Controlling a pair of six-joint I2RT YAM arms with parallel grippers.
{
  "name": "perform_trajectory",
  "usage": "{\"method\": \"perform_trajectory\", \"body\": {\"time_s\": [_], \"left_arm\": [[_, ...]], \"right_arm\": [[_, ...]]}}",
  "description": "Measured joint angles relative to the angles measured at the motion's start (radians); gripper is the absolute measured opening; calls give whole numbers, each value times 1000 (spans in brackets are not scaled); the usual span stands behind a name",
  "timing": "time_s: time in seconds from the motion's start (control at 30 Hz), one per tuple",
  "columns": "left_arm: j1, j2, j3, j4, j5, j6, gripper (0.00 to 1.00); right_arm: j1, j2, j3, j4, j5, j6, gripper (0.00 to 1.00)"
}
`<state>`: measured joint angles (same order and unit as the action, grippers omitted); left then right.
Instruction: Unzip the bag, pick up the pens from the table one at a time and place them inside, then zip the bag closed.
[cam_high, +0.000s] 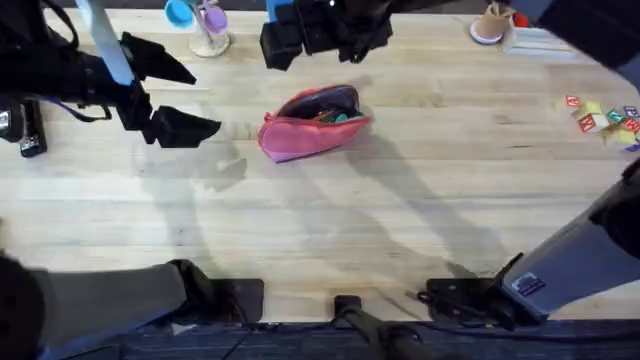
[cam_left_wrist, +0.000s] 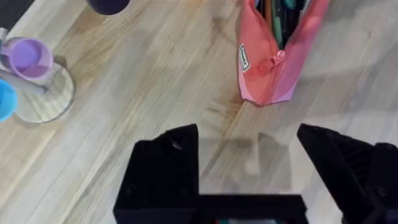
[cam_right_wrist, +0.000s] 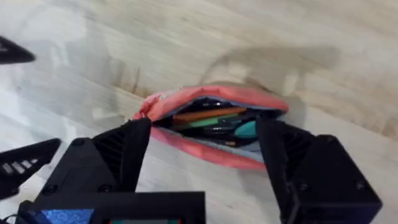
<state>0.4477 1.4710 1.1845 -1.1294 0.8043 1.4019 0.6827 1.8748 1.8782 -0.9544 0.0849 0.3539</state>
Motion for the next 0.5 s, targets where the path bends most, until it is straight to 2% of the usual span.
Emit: {"method": "perform_trajectory", "body": {"time_s": [0.23, 0.37, 0.5], "left_arm": [[61, 113, -1, 0, 89, 93, 993], [86, 182, -1, 0, 145, 114, 993], [91, 238, -1, 0, 174, 119, 993]], "right_arm": [[0, 0, 78, -63, 0, -26, 996], [0, 0, 106, -75, -3, -27, 996], [0, 0, 126, -75, -8, -33, 996]]}}
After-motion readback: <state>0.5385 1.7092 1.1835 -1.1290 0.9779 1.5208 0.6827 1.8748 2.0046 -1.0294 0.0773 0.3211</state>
